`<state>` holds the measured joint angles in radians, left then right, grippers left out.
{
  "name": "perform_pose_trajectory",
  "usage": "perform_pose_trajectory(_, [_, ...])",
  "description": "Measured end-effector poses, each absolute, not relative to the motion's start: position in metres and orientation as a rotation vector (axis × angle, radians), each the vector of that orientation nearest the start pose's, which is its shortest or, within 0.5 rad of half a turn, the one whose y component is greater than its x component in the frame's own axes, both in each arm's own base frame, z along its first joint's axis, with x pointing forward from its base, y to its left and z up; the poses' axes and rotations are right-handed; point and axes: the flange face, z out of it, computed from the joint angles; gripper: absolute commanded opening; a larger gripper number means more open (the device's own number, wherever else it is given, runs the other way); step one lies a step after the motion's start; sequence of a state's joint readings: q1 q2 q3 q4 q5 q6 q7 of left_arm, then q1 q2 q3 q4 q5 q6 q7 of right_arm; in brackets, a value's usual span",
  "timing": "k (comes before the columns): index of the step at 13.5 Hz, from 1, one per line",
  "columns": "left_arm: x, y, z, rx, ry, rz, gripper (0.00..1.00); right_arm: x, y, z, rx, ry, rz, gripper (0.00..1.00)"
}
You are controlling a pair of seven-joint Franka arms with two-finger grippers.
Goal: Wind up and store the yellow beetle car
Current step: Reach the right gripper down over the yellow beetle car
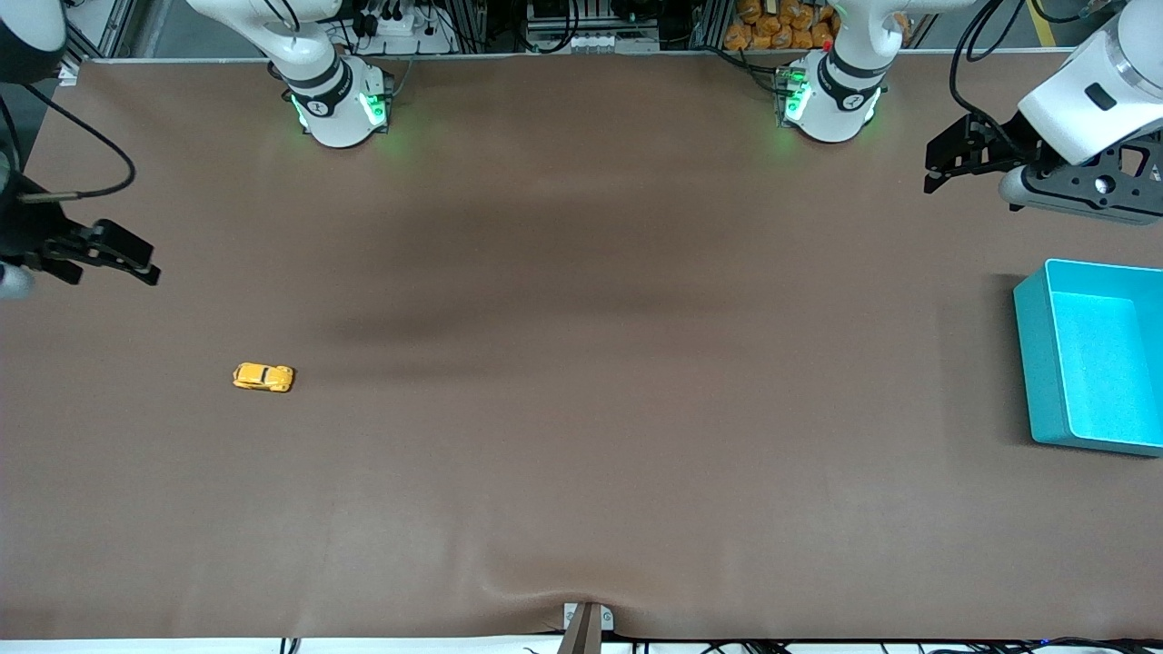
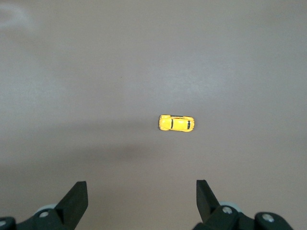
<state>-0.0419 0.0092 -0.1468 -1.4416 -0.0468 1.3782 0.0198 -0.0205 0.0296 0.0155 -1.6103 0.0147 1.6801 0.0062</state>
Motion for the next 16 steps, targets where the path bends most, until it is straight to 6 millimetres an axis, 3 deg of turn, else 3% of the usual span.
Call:
perform_pose_trajectory(2, [0.526,-0.105,0.663,-3.163,0.339,0.121,1.0,0.58,0.006,0.586,-3.125,-0.057,-0.035,1.0])
perform_pose_trajectory(6, [0.527,-0.104,0.663,-3.163,0.338,0.121,1.0,0.6,0.002,0.565,-3.119,-0.236,-0.069,1.0])
perform_pose_trajectory(12, [0.527,-0.104,0.663,-3.163,0.337,0.122,1.0,0.625,-0.006,0.529,-3.017,-0.769,-0.067,1.0])
perform_pose_trajectory(16, [0.527,-0.103,0.663,-3.163,0.335,0.122,1.0,0.644,-0.036,0.494,-2.869,-1.201,-0.011,1.0])
